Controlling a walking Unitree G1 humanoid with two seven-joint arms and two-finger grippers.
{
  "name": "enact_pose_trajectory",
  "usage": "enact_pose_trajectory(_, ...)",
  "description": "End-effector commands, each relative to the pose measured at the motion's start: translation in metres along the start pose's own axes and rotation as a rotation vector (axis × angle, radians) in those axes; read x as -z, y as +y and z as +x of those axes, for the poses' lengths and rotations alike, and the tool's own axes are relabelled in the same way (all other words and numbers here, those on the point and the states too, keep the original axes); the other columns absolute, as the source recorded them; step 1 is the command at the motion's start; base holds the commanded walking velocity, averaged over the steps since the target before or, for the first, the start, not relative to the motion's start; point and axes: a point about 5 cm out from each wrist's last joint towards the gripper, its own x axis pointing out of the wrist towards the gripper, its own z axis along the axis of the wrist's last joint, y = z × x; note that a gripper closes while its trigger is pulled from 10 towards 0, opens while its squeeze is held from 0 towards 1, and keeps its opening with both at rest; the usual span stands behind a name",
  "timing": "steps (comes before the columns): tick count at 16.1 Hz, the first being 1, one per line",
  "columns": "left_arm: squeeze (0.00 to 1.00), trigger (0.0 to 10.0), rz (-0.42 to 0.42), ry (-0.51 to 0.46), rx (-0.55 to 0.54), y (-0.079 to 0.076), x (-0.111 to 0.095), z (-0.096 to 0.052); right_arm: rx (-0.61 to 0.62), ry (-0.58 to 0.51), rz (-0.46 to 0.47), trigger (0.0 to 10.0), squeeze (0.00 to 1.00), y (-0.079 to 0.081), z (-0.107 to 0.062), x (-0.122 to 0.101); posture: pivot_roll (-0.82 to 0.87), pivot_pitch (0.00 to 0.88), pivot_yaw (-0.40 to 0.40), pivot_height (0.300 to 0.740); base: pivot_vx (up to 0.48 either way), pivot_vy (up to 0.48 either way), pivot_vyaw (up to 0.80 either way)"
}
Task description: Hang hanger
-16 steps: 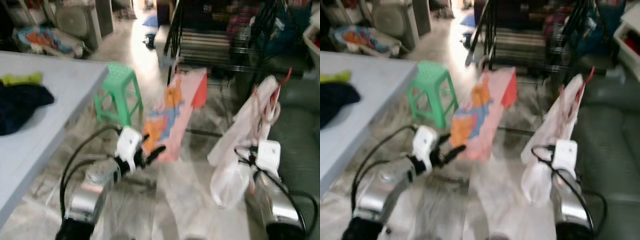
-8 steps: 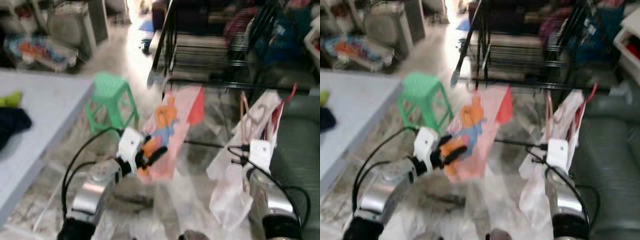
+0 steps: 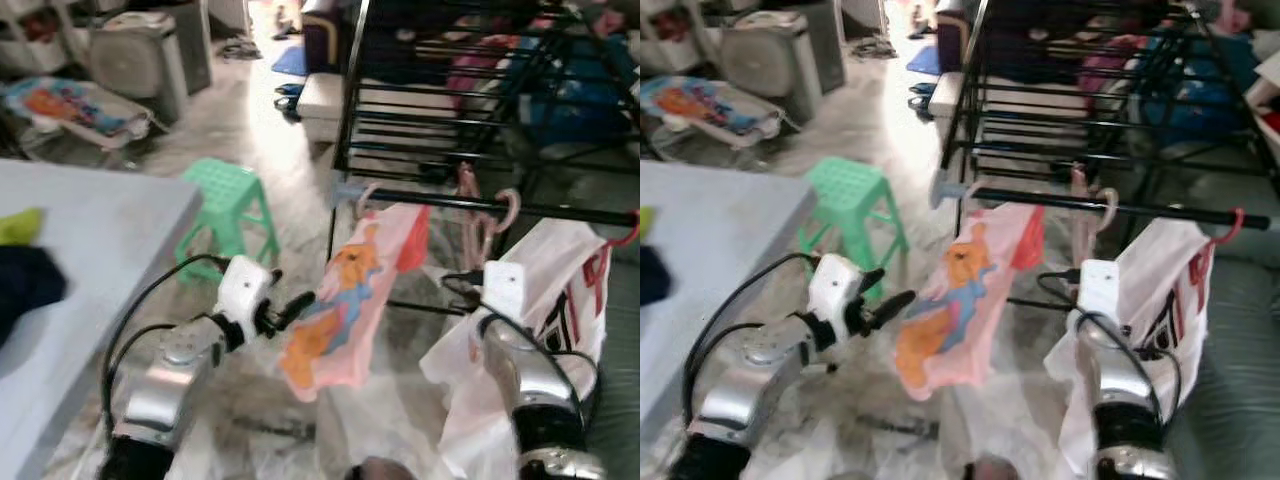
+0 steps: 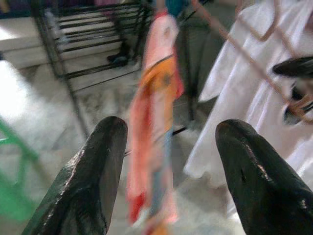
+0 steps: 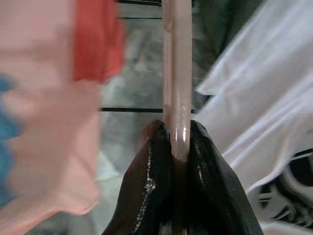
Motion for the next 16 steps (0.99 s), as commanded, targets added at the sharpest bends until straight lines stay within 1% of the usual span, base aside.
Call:
enact_pose_trajectory(1,0.0,10.0,0.031,-0.002,-0.008,0.004,-0.005,-0.002,0.015,-0.03,0.023,10.0,0.0,0.001,0.004,-0.014,-0.01,0.028,-0.017,0.74,0.0,0.0,0.0)
enact_pose_trajectory(4,0.0,10.0,0.032,0.0,-0.014,0.004,-0.005,-0.002,0.046,-0.039,0.042,10.0,0.0,-0.006,0.011,-0.026,-0.01,0.023,-0.016,0.74,0.0,0.0,0.0)
enact_pose_trajectory(5,0.0,10.0,0.032,0.002,-0.015,0.004,-0.004,-0.002,0.05,-0.031,0.048,10.0,0.0,-0.006,0.013,-0.026,-0.01,0.023,-0.016,0.74,0.0,0.0,0.0)
enact_pose_trajectory(6,0.0,10.0,0.033,0.004,-0.014,0.003,-0.004,-0.002,0.051,-0.007,0.031,10.0,0.0,-0.006,0.015,-0.025,-0.01,0.023,-0.016,0.74,0.0,0.0,0.0)
enact_pose_trajectory(8,0.0,10.0,0.031,0.016,-0.008,0.001,-0.002,-0.002,0.001,0.064,0.005,10.0,0.0,0.002,0.02,-0.016,-0.01,0.023,-0.016,0.74,0.0,0.0,0.0)
enact_pose_trajectory(11,0.0,10.0,0.039,0.027,0.0,-0.001,-0.001,-0.002,-0.022,0.107,0.026,10.0,0.0,0.003,0.022,-0.009,-0.01,0.03,-0.014,0.74,0.0,0.0,0.0)
enact_pose_trajectory(13,0.0,10.0,0.039,0.029,-0.007,0.0,-0.001,-0.002,-0.033,0.138,0.016,10.0,0.0,0.003,0.021,0.0,0.0,0.028,-0.016,0.74,0.0,0.0,0.0)
enact_pose_trajectory(14,0.0,10.0,0.038,0.031,-0.008,-0.001,0.0,-0.003,-0.04,0.167,0.007,10.0,0.0,0.003,0.019,0.011,-0.01,0.025,-0.018,0.74,0.0,0.0,0.0)
enact_pose_trajectory(16,0.0,10.0,0.04,0.034,-0.005,-0.002,0.001,-0.002,-0.045,0.178,0.004,10.0,0.0,0.004,0.018,0.017,-0.01,0.025,-0.018,0.74,0.0,0.0,0.0)
